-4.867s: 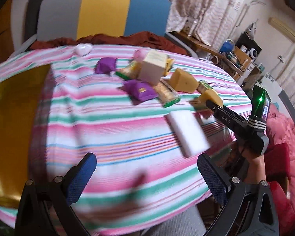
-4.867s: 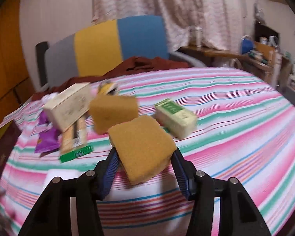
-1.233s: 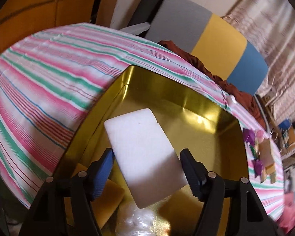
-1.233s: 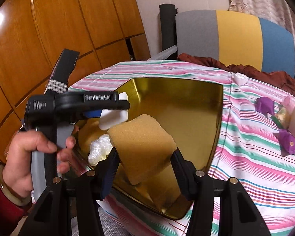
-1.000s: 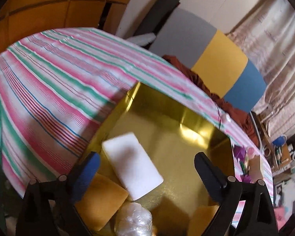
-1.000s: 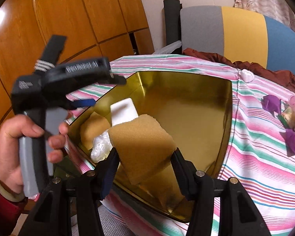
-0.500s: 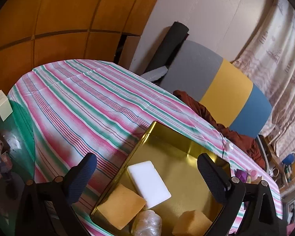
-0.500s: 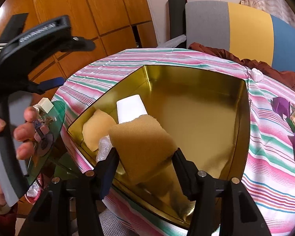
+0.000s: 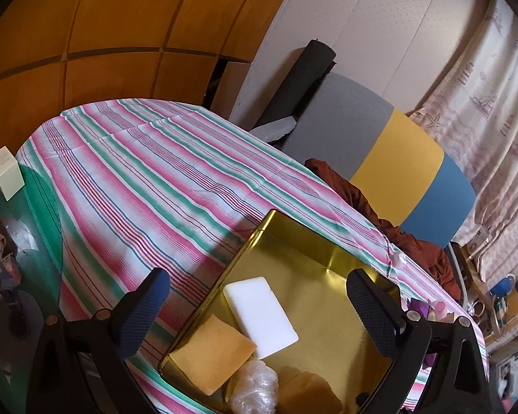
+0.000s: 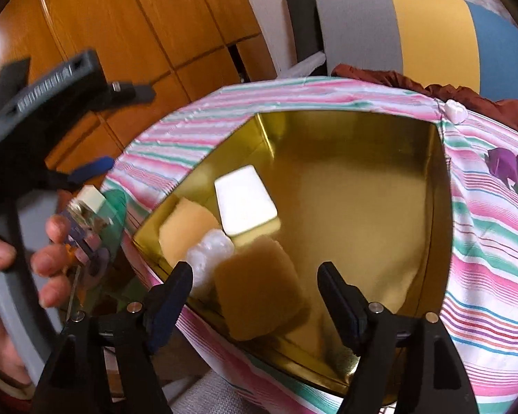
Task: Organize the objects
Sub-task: 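Lower the yellow sponge into the gold tin and open the right tool, then grasp the cracker package with the right tool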
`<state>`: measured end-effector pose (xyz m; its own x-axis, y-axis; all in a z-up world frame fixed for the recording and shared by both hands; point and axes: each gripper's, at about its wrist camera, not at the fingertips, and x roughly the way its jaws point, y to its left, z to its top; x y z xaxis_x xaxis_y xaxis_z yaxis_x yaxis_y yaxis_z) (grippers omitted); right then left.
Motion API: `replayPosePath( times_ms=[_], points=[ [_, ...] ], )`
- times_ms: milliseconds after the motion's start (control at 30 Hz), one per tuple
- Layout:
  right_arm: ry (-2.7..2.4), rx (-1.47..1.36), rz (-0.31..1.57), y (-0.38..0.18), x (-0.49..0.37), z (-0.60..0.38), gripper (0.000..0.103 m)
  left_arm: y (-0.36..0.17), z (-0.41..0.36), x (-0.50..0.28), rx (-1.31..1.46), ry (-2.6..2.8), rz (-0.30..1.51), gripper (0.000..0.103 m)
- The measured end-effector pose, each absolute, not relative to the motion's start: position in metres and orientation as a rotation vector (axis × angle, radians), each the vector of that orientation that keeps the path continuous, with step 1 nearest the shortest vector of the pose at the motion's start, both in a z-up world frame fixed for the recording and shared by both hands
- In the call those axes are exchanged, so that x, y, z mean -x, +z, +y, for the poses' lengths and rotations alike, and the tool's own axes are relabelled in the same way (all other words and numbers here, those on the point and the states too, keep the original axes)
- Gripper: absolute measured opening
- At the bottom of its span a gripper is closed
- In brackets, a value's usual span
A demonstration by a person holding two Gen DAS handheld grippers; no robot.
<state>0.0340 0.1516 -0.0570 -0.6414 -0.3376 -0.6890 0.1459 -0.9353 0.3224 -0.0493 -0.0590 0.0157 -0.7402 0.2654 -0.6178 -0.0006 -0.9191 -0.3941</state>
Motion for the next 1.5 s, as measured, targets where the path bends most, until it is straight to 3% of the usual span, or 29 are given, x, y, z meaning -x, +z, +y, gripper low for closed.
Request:
replayPosePath(
  times_ms=[600,1200,1433,1500],
  points=[
    [-2.93,-1.024,-0.514,-0.029,-0.065,0.252,0.076,0.012,0.01,0.026,1.077,2.62,-0.364,0.103],
    [-3.175,-1.227,-0.755,-0.08,-0.132,0.407,0.076,0.012,0.143,-0.034,1.069,2.261,-0.095,0.103],
    [-3.223,-1.261,-0.553,-0.077,-0.096,0.465,0.074,0.001,0.186,-0.055,1.11,2.151,-0.039,0.103],
    [-3.225,-1.325,-0.479,-0.082,-0.081,0.474,0.061,-0.001,0.192,-0.061,1.121,2.137,-0.025,0.103]
  ],
)
